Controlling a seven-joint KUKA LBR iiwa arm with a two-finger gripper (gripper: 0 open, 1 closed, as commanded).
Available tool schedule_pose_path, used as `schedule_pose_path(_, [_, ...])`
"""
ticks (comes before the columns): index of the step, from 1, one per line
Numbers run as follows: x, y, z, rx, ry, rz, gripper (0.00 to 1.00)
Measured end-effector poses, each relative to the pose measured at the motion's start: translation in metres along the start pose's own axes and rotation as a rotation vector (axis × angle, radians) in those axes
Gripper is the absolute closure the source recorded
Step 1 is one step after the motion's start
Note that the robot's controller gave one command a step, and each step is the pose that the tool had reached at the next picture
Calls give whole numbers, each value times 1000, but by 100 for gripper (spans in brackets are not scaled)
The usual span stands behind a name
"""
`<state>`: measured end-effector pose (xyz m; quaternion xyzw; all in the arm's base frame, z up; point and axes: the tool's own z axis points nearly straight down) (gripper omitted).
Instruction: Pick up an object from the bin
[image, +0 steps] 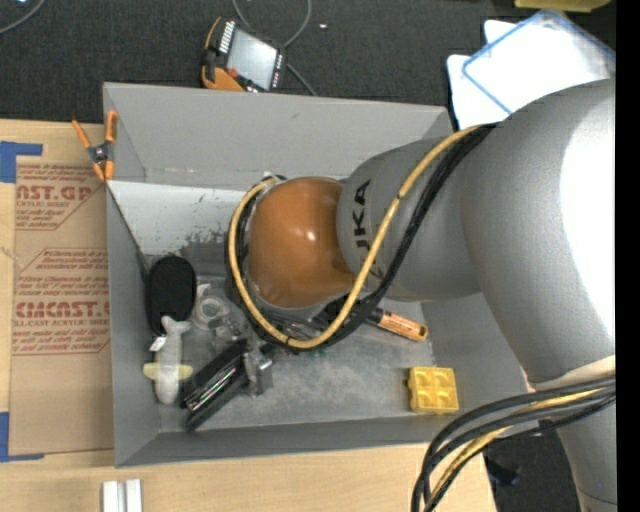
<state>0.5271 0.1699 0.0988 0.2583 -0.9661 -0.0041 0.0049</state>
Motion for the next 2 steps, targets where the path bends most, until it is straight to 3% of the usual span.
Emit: schedule_pose_path(2, [0, 1, -35, 0, -1, -1, 100])
